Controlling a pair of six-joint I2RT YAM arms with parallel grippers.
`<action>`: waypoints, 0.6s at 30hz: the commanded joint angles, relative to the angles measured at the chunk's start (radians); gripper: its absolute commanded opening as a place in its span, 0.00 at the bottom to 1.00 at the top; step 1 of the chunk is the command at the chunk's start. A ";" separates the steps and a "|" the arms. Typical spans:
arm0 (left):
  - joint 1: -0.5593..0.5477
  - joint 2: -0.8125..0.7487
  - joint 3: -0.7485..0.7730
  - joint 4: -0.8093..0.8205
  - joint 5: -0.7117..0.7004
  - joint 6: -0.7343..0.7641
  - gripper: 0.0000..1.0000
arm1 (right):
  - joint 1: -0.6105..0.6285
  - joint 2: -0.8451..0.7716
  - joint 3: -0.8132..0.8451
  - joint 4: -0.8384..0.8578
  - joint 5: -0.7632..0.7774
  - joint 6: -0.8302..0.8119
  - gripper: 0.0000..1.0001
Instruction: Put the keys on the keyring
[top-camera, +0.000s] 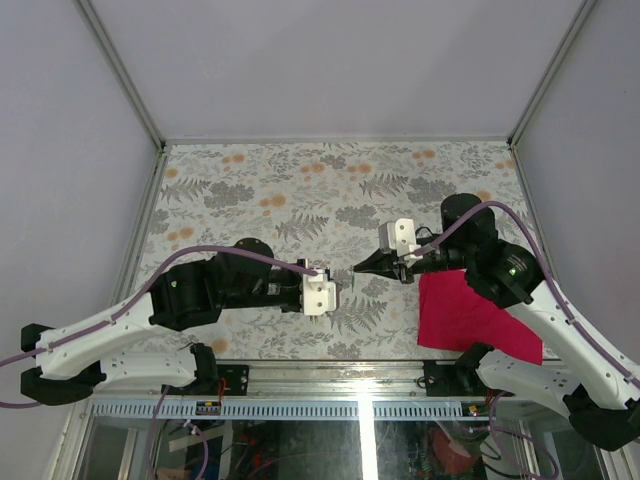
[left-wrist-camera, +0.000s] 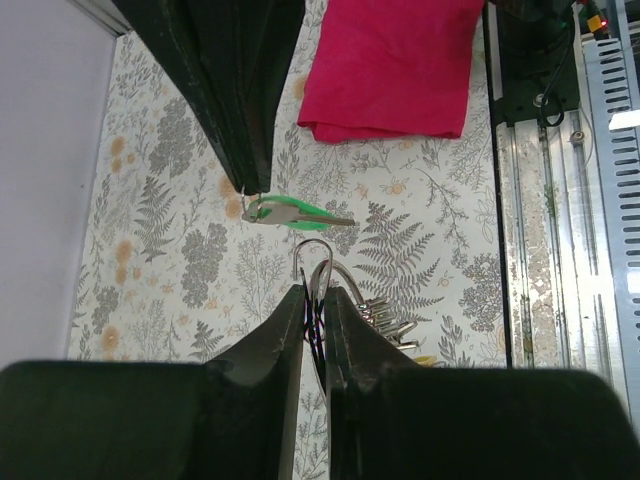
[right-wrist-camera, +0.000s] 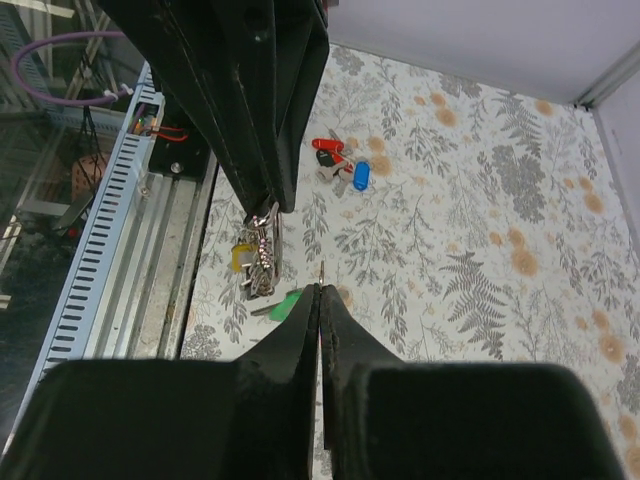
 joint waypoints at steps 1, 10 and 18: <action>-0.002 -0.003 0.051 0.021 0.049 -0.007 0.00 | 0.001 0.025 0.075 0.029 -0.094 -0.029 0.00; -0.002 0.020 0.072 0.005 0.069 -0.008 0.00 | 0.017 0.059 0.101 0.008 -0.126 0.003 0.00; -0.002 0.038 0.090 -0.020 0.068 -0.037 0.00 | 0.047 0.081 0.117 -0.021 -0.133 -0.020 0.00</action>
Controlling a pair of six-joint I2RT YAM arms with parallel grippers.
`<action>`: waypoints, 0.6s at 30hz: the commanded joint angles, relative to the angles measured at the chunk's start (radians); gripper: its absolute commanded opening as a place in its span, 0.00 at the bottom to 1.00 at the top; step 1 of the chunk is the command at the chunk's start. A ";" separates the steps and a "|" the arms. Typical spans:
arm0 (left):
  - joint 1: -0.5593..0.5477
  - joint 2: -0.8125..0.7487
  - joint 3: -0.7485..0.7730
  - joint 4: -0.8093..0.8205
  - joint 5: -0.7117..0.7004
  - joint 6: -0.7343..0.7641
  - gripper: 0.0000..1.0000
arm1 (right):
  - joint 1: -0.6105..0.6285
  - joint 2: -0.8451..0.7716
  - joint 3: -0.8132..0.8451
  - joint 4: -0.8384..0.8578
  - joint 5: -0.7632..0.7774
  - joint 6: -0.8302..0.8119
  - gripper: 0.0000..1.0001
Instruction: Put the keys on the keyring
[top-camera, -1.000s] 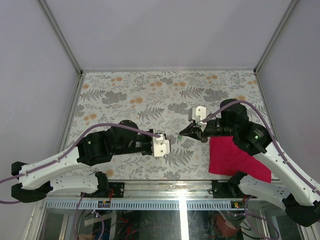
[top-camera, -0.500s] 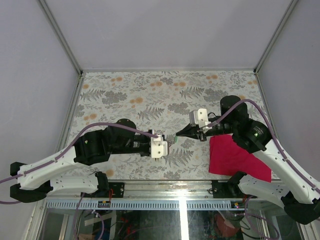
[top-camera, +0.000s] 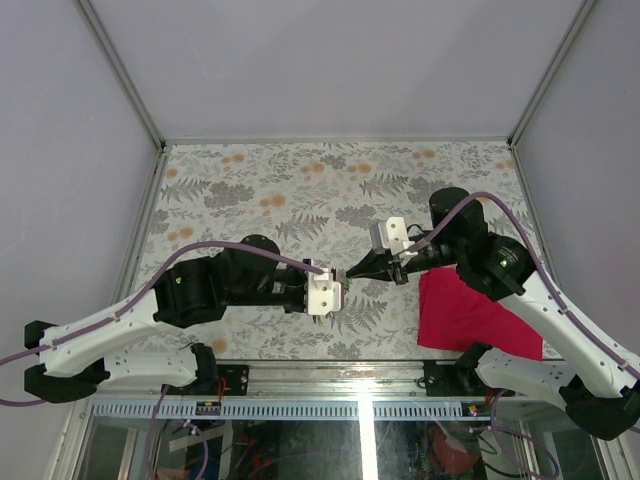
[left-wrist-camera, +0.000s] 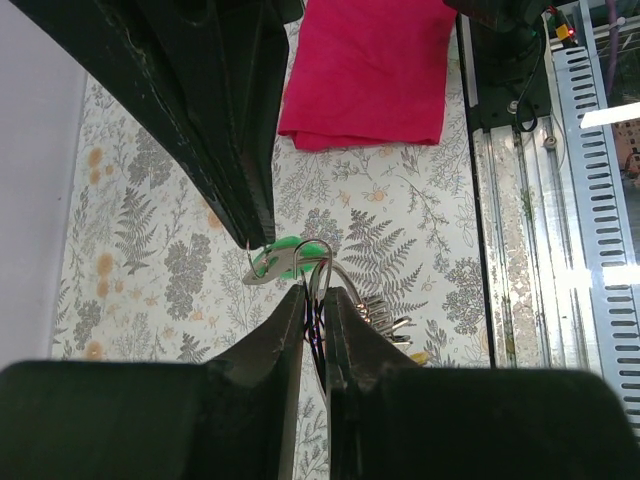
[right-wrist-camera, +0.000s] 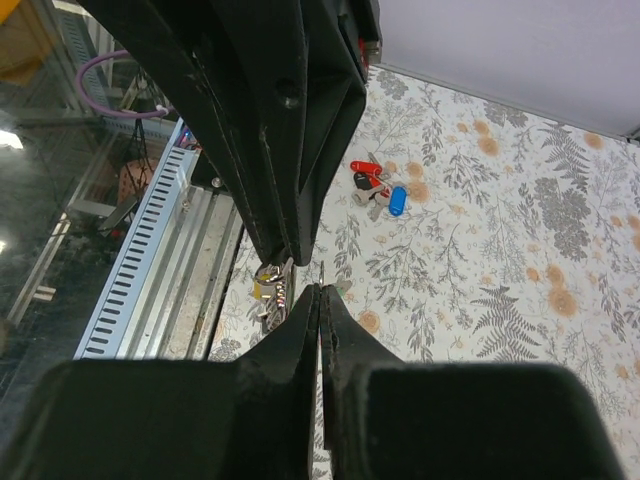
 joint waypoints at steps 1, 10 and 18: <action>-0.002 0.004 0.046 0.004 0.013 -0.021 0.00 | 0.020 0.013 0.055 0.001 -0.042 -0.015 0.00; -0.003 0.008 0.059 -0.020 0.010 -0.023 0.00 | 0.032 0.033 0.076 -0.050 -0.072 -0.038 0.00; -0.003 0.014 0.073 -0.033 0.022 -0.021 0.00 | 0.044 0.057 0.092 -0.094 -0.082 -0.058 0.00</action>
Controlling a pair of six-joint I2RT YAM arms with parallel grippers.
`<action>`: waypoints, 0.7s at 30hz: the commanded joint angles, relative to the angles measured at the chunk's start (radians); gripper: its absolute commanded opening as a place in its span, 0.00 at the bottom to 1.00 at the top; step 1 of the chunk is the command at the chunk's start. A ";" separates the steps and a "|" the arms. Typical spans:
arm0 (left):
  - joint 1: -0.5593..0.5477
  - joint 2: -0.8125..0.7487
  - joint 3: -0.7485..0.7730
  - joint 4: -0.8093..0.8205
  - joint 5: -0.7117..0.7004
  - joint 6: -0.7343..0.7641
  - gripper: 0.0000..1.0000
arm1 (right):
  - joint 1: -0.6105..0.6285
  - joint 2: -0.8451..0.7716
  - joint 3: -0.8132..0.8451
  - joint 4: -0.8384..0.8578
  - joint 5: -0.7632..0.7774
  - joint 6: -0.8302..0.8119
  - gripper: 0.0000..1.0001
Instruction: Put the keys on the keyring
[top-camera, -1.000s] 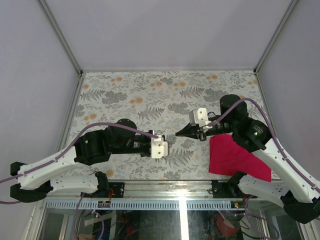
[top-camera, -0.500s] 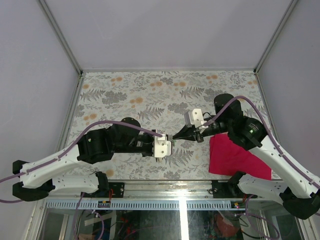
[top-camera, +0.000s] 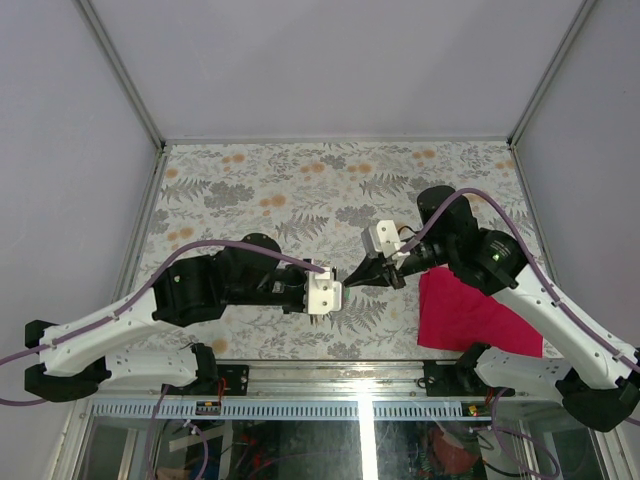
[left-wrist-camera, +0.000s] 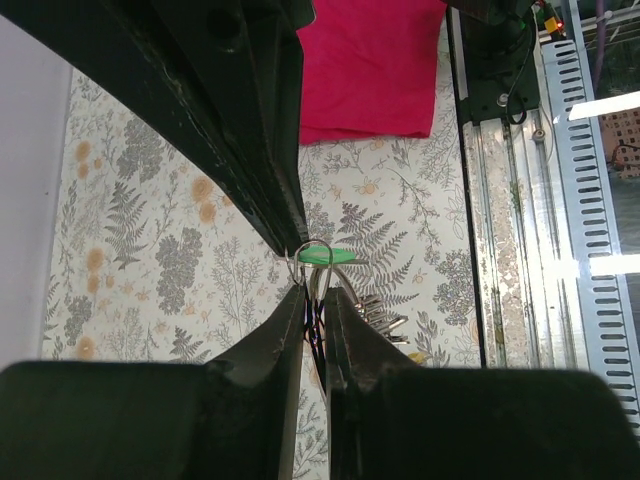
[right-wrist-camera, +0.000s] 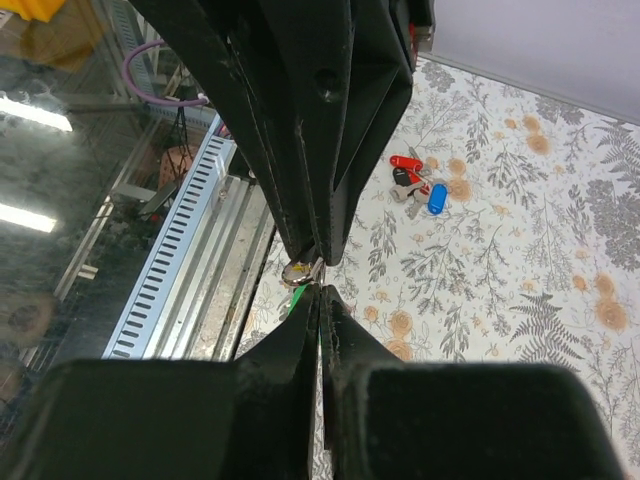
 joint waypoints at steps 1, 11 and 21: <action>-0.003 0.004 0.049 0.012 0.022 -0.009 0.00 | 0.019 0.009 0.053 -0.011 -0.040 -0.021 0.00; -0.002 0.021 0.058 -0.014 0.031 -0.005 0.00 | 0.028 0.004 0.053 -0.015 -0.043 -0.030 0.00; -0.003 0.022 0.062 -0.031 0.050 -0.004 0.00 | 0.028 -0.020 0.052 -0.021 0.023 -0.045 0.00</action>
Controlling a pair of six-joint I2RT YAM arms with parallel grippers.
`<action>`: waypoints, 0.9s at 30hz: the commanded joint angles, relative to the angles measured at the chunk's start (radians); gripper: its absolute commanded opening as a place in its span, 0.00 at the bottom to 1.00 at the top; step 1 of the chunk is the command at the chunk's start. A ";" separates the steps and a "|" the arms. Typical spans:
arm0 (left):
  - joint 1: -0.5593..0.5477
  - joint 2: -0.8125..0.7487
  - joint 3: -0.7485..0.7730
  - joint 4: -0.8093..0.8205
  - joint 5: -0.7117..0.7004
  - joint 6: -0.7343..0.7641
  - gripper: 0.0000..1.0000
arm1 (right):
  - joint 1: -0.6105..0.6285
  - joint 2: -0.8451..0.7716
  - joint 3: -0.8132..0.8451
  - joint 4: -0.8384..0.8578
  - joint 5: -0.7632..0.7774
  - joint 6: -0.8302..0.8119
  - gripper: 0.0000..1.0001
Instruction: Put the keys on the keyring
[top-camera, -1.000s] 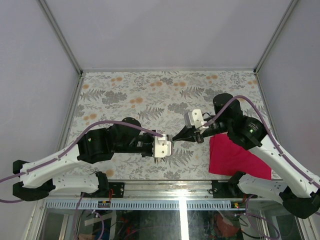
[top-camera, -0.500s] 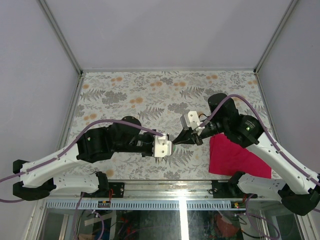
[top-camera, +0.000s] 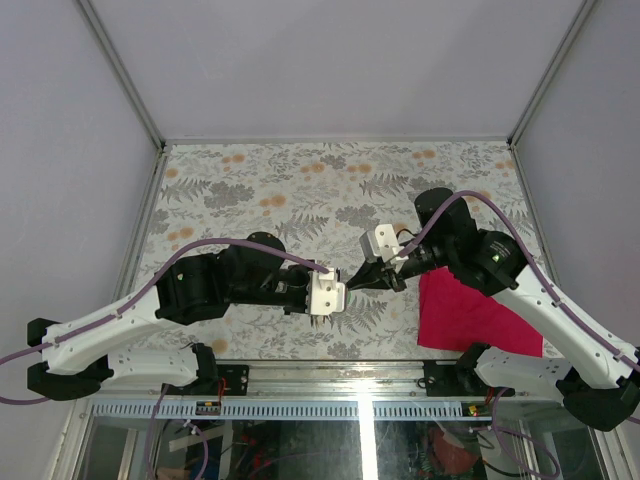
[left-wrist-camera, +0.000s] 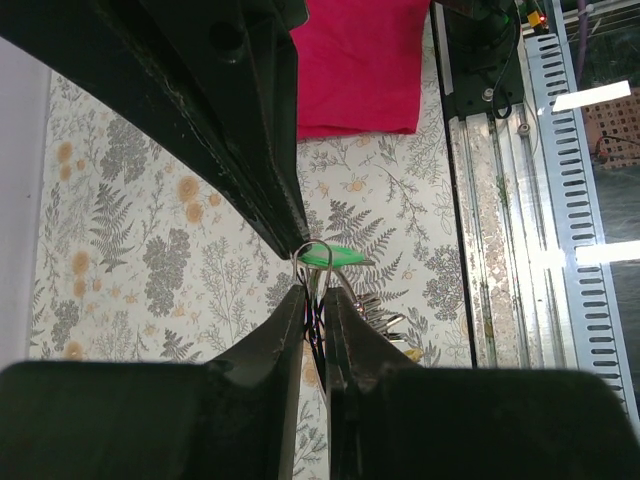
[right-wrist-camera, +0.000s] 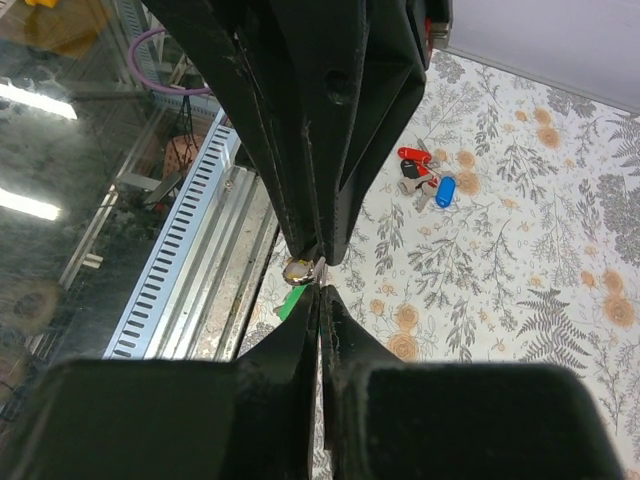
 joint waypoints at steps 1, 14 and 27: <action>-0.002 -0.001 0.036 -0.004 0.023 -0.004 0.00 | 0.010 -0.027 0.044 0.020 0.023 -0.019 0.00; -0.003 0.002 0.032 -0.013 0.031 -0.005 0.00 | 0.011 -0.026 0.057 0.025 0.053 -0.010 0.00; -0.003 0.017 0.034 -0.014 0.025 -0.001 0.00 | 0.016 -0.013 0.045 0.021 -0.017 0.002 0.00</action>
